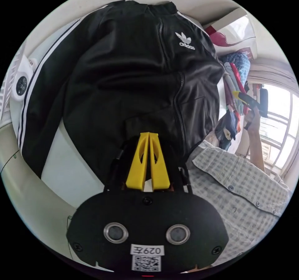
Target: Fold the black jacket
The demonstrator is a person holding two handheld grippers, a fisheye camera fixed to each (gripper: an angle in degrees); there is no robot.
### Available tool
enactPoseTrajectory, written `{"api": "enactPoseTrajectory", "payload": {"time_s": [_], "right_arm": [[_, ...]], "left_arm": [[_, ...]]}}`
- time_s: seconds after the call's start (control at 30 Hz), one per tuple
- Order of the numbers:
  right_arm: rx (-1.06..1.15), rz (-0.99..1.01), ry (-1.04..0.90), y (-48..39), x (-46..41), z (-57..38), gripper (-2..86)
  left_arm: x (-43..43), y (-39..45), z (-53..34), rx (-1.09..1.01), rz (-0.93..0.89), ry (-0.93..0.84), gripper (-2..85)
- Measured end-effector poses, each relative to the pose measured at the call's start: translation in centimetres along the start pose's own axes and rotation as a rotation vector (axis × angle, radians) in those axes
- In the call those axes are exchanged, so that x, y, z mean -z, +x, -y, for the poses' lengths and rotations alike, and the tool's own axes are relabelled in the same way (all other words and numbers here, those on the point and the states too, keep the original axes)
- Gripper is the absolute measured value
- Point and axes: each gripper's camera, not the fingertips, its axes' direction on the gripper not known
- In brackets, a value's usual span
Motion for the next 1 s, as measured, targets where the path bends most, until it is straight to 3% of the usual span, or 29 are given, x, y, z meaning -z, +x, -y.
{"api": "enactPoseTrajectory", "payload": {"time_s": [0.17, 0.4, 0.5, 0.67, 0.8, 0.93, 1.0], "right_arm": [[-0.066, -0.346, -0.017, 6.9, 7.2, 9.4, 5.2], [-0.098, -0.486, -0.275, 15.0, 3.0, 22.2, 11.6], [-0.218, -0.468, -0.333, 18.8, -0.4, 24.3, 14.1], [-0.348, -0.426, -0.204, 22.3, -2.2, 22.5, 10.3], [-0.399, -0.380, -0.261, 24.4, -4.2, 21.7, 8.3], [-0.483, -0.354, -0.206, 24.0, -3.7, 20.3, 4.2], [-0.405, -0.360, -0.118, 21.5, -2.0, 19.7, 2.3]], "left_arm": [[-1.3, 2.6, 4.5, 0.003, 0.074, -0.115, -1.0], [-2.5, 3.4, 6.4, 0.097, 0.148, -0.197, -1.0], [-2.3, 1.5, 6.2, 0.191, 0.055, -0.184, -1.0], [-2.2, -0.8, 4.7, 0.306, -0.060, -0.088, -1.0], [-2.1, -1.1, 4.6, 0.322, -0.050, -0.080, -1.0], [-2.2, -1.0, 5.4, 0.317, 0.002, -0.126, -1.0], [-2.3, -0.9, 5.6, 0.308, 0.022, -0.140, -1.0]]}}
